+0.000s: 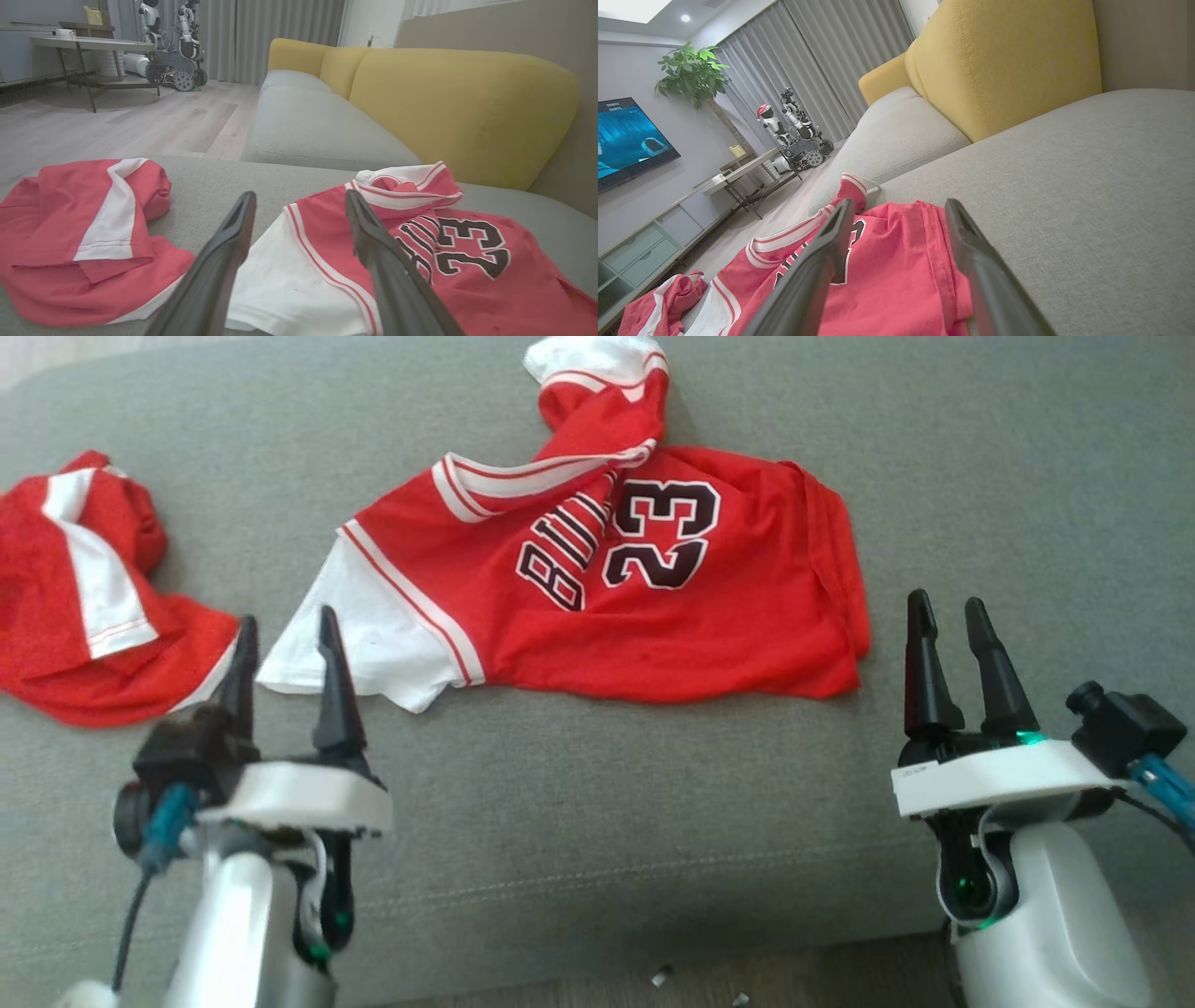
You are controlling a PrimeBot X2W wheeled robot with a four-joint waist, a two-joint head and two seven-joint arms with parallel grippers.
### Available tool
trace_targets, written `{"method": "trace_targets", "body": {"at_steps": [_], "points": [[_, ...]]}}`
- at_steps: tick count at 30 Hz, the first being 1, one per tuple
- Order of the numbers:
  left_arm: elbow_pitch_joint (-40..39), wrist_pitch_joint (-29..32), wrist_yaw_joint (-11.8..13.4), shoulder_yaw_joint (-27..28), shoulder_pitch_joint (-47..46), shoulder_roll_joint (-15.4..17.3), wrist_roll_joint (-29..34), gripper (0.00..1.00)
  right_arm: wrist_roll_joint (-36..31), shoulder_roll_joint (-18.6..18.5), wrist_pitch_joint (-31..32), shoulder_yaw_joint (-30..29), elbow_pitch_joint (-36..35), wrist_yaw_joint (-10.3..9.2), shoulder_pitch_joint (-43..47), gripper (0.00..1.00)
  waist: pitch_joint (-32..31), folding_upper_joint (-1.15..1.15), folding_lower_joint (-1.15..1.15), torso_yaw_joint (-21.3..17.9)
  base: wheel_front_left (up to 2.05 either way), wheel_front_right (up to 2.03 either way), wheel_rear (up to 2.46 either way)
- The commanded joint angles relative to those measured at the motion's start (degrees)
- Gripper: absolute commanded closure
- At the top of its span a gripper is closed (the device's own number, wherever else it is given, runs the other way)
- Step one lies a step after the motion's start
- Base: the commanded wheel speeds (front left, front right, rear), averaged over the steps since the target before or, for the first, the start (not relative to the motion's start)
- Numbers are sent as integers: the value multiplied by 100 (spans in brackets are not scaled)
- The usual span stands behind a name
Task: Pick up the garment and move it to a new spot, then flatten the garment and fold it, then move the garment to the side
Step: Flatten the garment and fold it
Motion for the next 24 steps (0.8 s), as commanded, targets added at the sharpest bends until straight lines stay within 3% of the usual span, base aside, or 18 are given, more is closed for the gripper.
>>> {"method": "trace_targets", "body": {"at_steps": [1,5,13,24], "points": [[-276,-42,-15,128,0,47,-17,0,-70,35,-21,116,-160,37,13,0,-50,0,0,44,0,0,0],[-746,-43,96,-164,391,42,-197,0,-78,35,-17,12,-108,37,187,0,-154,0,0,169,0,0,0],[-939,-43,255,-469,556,41,-312,0,-124,35,88,-153,118,37,226,0,-129,0,0,290,0,0,0],[-944,-43,231,-505,424,41,-306,0,-203,35,409,-132,873,37,-121,0,128,0,0,430,0,0,0]]}}
